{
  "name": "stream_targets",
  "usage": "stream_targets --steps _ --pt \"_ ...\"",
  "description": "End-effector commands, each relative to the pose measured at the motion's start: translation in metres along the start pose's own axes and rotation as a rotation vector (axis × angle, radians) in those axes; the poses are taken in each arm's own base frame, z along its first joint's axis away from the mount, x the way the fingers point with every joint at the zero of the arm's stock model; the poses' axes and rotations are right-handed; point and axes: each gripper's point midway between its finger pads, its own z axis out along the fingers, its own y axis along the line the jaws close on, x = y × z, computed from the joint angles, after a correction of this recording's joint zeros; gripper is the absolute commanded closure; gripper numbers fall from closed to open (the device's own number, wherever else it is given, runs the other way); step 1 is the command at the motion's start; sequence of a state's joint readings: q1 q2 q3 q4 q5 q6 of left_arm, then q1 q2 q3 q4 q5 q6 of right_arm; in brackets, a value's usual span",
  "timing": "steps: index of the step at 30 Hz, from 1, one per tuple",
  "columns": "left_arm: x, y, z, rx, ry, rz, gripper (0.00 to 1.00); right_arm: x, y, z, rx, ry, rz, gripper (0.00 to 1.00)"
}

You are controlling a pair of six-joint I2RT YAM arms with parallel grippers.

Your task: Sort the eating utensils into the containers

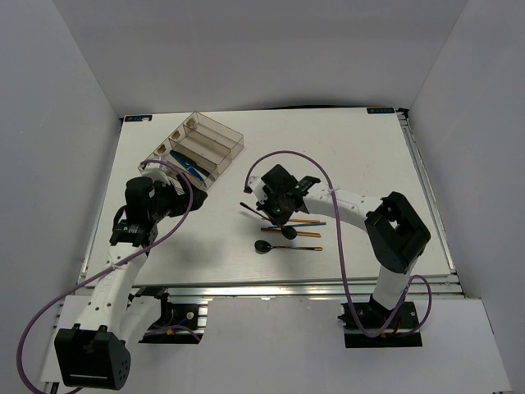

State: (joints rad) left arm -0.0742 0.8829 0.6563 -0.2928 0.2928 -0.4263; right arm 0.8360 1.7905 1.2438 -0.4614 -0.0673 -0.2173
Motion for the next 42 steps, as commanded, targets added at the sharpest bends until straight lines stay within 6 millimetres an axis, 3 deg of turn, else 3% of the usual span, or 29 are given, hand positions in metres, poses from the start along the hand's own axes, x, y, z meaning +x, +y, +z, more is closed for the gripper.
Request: stream_targets --steps 1,6,11,13,14,17,28,34,39,42 --pt "-0.003 -0.018 -0.002 0.091 -0.01 -0.021 0.02 -0.032 0.0 -0.016 -0.013 -0.112 0.006 1.0" --pt "0.007 -0.054 -0.001 0.321 -0.017 -0.172 0.02 -0.061 -0.005 -0.038 0.002 -0.202 0.07 1.0" --pt "0.024 -0.079 0.003 0.43 -0.018 -0.291 0.02 -0.082 -0.01 -0.053 0.002 -0.247 0.152 1.0" --pt "0.032 -0.093 0.005 0.47 -0.03 -0.294 0.02 -0.093 -0.004 -0.06 -0.036 -0.27 0.172 1.0" --pt "0.026 -0.104 0.003 0.515 -0.06 -0.304 0.02 -0.094 -0.002 -0.062 -0.051 -0.265 0.182 1.0" --pt "0.032 -0.114 0.004 0.554 -0.063 -0.352 0.02 -0.107 0.007 -0.074 -0.104 -0.306 0.208 1.0" --pt "0.025 -0.11 0.022 0.506 -0.079 -0.36 0.02 -0.123 0.036 -0.111 -0.263 -0.39 0.212 1.0" --pt "0.018 -0.118 0.031 0.525 -0.07 -0.381 0.03 -0.121 0.046 -0.111 -0.313 -0.385 0.218 1.0" --pt "0.007 -0.135 0.029 0.591 -0.084 -0.391 0.16 -0.121 0.045 -0.108 -0.309 -0.377 0.23 1.0" --pt "0.006 -0.143 0.028 0.619 -0.08 -0.397 0.32 -0.125 0.045 -0.109 -0.313 -0.386 0.23 1.0"
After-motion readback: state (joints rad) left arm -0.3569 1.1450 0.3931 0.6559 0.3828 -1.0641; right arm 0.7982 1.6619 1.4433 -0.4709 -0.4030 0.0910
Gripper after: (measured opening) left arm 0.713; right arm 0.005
